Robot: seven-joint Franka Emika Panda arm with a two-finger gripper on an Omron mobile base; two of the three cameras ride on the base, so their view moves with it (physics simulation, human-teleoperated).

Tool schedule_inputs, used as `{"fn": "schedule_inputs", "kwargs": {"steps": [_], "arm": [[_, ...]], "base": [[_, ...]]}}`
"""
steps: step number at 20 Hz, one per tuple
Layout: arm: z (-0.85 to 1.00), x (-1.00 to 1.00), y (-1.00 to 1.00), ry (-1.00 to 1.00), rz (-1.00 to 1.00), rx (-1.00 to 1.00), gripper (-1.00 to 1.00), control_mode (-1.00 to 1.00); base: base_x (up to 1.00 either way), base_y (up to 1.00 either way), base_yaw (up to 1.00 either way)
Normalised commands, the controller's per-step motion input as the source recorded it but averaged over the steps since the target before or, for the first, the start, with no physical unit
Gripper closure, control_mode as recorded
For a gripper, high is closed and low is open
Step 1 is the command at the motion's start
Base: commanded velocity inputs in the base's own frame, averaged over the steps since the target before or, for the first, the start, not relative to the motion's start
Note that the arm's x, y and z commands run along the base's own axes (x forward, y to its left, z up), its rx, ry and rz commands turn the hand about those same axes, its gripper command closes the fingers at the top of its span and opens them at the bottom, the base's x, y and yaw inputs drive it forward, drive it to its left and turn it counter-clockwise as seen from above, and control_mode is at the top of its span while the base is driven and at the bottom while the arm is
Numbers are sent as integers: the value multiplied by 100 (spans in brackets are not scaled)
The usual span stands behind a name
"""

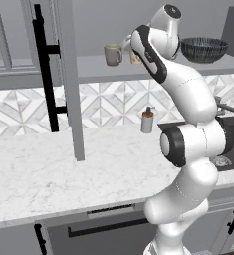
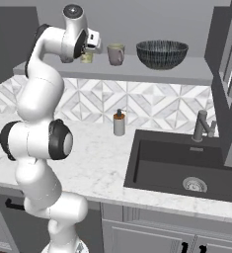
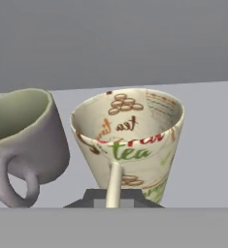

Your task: Gather all objects into one cabinet and sort the glasses and bowls to opposite sides.

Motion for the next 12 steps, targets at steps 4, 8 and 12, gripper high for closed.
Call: {"fn": "schedule_inputs", "kwargs": {"steps": [4,8,12], "arm": [[-27,23,0,-1,1,0,100,-100],[-25,26,0,0,1,0,100,-100],[-26,19,0,-2,1,0,100,-100]], "base": [[0,0,0],[0,0,0],[0,0,0]]}}
